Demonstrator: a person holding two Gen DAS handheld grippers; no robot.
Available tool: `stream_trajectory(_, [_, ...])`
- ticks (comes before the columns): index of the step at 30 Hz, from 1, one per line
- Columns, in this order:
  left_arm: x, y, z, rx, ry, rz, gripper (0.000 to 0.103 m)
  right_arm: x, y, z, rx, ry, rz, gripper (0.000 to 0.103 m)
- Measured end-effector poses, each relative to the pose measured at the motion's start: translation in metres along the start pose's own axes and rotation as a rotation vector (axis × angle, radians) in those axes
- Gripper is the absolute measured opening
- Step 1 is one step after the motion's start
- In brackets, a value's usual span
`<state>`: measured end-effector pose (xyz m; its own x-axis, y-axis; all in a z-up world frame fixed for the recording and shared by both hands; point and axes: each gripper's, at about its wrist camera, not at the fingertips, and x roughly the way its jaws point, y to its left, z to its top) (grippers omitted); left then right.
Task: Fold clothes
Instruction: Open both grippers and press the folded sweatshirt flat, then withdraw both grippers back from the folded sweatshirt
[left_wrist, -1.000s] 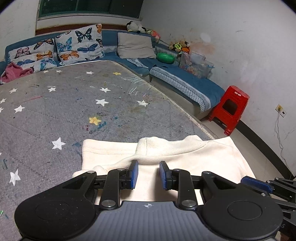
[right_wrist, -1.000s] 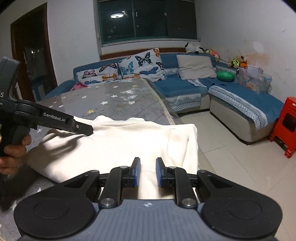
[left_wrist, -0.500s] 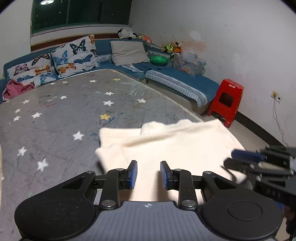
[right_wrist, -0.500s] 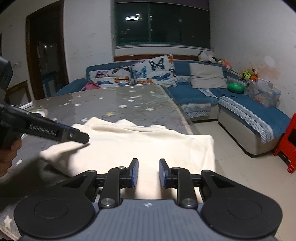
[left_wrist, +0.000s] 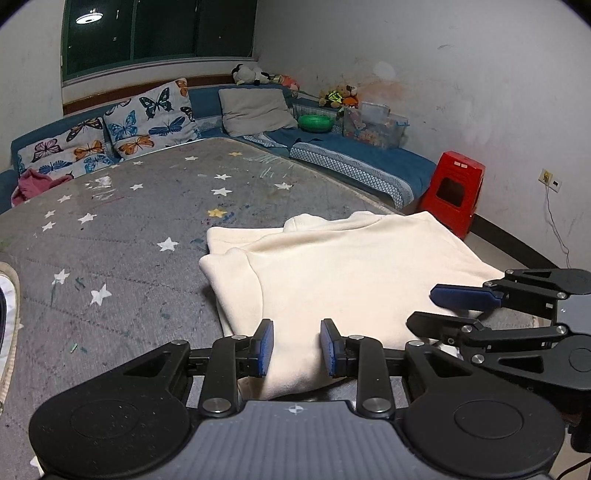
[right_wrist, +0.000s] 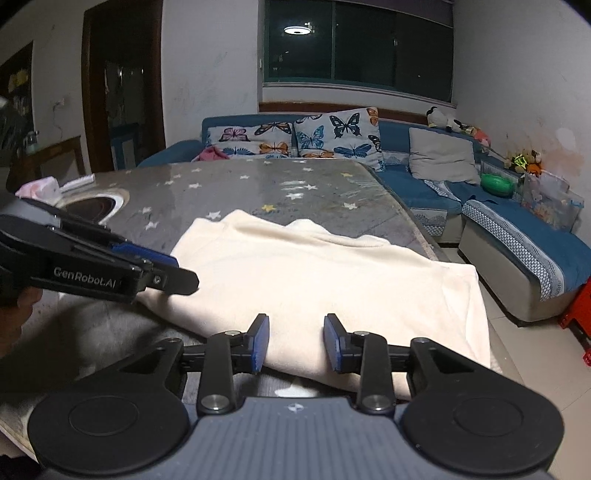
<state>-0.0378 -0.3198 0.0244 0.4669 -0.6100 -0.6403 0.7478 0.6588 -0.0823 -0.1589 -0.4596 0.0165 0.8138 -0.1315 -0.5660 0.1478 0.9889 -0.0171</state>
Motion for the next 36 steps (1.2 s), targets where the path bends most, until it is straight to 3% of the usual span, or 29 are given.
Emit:
stream_trajectory(11, [0.001, 0.001, -0.006, -0.007, -0.018, 0.004, 0.032, 0.002, 0.004, 0.003, -0.024, 0.012, -0.007, 0.036])
stream_trajectory(20, [-0.010, 0.000, -0.006, -0.052, -0.014, -0.002, 0.046, -0.002, 0.004, 0.005, 0.014, 0.019, -0.023, 0.047])
stream_trajectory(36, [-0.007, 0.011, -0.010, -0.109, 0.003, -0.030, 0.047, -0.009, -0.002, 0.003, 0.040, 0.015, -0.044, 0.050])
